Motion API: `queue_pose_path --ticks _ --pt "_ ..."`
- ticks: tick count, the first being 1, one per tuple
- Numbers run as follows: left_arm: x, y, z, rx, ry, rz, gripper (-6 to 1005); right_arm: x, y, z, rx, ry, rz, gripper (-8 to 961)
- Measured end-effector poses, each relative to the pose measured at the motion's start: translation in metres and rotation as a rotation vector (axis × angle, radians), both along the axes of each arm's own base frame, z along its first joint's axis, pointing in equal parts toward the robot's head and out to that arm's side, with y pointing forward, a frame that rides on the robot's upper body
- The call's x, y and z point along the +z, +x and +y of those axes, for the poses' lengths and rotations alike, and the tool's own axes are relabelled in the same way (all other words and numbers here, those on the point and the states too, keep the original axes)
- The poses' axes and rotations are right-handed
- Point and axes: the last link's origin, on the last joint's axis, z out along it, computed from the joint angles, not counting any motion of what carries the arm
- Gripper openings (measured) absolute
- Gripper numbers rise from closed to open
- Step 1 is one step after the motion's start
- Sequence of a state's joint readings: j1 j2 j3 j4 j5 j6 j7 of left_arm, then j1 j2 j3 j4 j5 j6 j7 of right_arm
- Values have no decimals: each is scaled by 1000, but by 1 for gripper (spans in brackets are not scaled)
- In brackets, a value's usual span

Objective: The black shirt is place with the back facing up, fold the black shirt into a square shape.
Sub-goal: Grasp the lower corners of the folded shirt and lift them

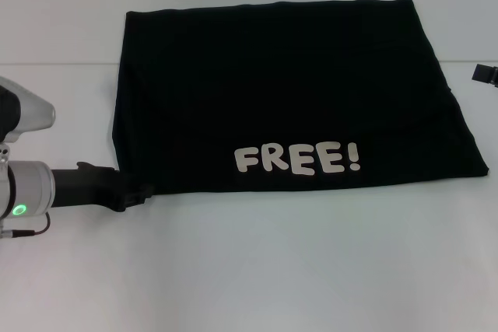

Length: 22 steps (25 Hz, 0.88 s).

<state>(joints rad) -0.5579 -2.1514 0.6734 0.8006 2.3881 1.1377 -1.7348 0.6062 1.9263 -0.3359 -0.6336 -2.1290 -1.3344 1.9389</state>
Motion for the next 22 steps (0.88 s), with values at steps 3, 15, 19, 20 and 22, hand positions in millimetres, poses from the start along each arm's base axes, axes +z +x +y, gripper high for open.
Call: queue_pose_path --ticks 3,15,19,20,22 --pt "0 -1 0 2 -3 7 536 0 1 -1 -3 1 0 779" --pt "4 1 1 -13 -6 20 68 -2 7 -3 -18 -31 -48 776" --pt "10 5 -2 -30 -24 10 -2 -5 12 -2 -61 -64 -81 775" --pt "12 5 -4 -30 -25 8 -1 -6 13 -2 -71 -69 -85 775" --pt "16 4 -5 -28 -20 10 -1 -8 16 -2 -96 -87 -102 775"
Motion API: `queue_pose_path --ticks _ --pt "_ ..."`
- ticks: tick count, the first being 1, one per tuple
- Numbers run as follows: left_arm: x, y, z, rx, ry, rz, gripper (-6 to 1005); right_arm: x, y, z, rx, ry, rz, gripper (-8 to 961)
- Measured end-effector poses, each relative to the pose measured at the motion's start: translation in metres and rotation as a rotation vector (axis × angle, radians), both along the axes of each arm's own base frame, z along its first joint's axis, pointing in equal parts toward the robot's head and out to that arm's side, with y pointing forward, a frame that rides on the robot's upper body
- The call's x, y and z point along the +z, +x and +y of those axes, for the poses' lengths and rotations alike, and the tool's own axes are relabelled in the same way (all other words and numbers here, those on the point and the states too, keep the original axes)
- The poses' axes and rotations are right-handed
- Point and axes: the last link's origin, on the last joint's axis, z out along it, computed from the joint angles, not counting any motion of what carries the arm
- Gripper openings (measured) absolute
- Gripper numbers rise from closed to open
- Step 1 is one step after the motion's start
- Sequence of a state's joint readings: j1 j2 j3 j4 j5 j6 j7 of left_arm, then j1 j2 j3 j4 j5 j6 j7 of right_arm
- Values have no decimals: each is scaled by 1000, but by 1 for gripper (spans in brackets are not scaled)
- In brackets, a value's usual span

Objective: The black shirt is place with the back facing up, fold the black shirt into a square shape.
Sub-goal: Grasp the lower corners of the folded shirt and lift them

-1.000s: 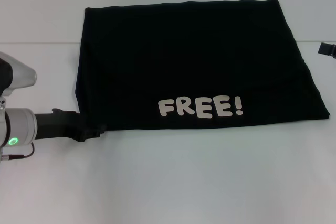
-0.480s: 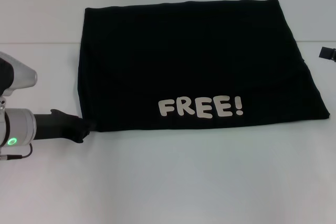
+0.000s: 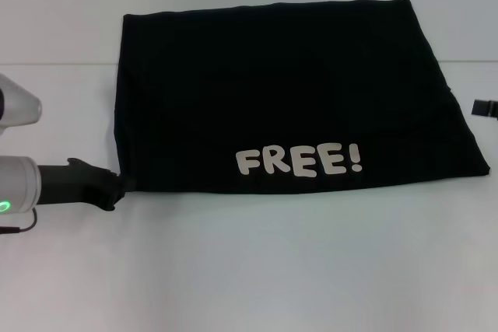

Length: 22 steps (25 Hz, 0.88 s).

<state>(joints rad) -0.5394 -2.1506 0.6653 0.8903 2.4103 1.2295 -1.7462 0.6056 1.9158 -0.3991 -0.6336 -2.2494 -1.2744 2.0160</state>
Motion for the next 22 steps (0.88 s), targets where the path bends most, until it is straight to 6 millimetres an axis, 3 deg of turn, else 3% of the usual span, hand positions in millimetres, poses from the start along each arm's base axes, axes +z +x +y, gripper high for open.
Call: queue_pose_path --ticks 13,22 --pt "3 -3 -1 7 11 3 3 -41 7 6 -76 -110 -120 776" --pt "4 -2 1 4 10 3 6 -50 7 14 -84 -90 -171 776"
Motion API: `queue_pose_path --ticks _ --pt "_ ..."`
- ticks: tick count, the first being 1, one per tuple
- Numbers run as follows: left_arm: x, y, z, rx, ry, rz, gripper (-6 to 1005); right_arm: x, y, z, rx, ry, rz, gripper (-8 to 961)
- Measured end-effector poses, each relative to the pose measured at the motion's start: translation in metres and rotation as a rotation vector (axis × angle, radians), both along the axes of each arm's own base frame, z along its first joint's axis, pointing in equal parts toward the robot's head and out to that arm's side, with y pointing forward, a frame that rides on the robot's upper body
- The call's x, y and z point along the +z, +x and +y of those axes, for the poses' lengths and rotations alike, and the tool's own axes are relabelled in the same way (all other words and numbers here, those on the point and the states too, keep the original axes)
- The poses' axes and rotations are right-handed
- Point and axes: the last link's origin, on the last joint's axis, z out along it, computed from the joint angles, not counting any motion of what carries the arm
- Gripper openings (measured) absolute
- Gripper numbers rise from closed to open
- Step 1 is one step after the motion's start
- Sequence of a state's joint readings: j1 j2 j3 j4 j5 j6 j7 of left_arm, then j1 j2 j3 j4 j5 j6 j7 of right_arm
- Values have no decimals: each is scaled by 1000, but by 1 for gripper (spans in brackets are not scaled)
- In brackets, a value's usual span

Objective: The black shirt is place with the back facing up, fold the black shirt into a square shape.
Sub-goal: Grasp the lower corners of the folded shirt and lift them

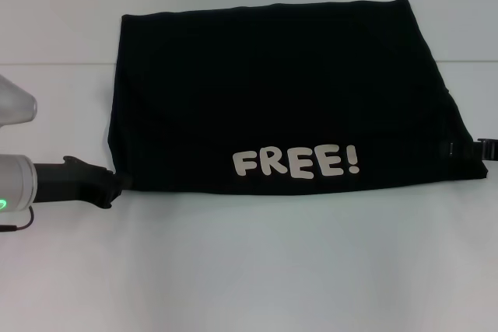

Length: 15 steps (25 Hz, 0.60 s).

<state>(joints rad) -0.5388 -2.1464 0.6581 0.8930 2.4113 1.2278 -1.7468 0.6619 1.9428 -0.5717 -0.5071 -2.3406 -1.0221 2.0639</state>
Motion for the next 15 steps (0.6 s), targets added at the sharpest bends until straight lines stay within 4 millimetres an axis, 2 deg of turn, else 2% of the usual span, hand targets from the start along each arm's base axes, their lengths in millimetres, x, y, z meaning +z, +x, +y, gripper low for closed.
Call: queue_pose_path --ticks 7,15 --pt "0 1 1 0 2 -4 8 2 0 4 0 17 -10 737" --pt "1 3 3 -7 4 -5 10 -10 -1 2 -2 -27 -26 675"
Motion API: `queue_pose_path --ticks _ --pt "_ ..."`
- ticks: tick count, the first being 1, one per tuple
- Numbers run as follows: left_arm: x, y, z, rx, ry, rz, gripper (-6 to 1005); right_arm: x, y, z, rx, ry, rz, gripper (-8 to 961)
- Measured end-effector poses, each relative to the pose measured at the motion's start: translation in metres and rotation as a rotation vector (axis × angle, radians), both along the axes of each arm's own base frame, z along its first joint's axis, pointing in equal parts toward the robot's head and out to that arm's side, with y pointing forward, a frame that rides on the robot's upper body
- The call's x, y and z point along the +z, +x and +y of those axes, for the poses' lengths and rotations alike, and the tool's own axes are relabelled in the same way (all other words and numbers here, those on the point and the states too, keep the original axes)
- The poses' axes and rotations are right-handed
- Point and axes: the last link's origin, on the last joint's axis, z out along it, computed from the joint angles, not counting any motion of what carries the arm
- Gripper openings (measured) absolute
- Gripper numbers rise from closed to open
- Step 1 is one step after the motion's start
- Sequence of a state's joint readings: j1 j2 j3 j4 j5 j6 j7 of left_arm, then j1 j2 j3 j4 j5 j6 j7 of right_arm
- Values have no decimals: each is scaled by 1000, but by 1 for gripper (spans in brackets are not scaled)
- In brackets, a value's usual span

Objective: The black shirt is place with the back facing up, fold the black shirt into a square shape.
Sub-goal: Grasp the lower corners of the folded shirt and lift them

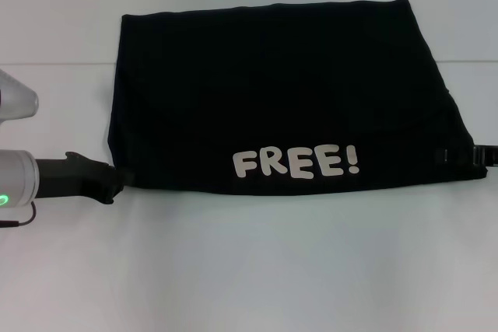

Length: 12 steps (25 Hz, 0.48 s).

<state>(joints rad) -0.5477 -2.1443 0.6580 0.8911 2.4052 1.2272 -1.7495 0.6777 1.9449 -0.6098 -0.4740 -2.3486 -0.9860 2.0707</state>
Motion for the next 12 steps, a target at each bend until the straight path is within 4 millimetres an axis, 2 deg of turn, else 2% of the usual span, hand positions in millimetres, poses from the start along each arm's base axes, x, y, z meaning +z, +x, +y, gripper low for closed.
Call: queue_pose_path --ticks 6,12 --pt "1 0 1 -2 1 5 12 1 1 -4 -3 -3 22 628" --pt "1 0 1 0 3 4 14 2 4 -6 -11 2 22 353"
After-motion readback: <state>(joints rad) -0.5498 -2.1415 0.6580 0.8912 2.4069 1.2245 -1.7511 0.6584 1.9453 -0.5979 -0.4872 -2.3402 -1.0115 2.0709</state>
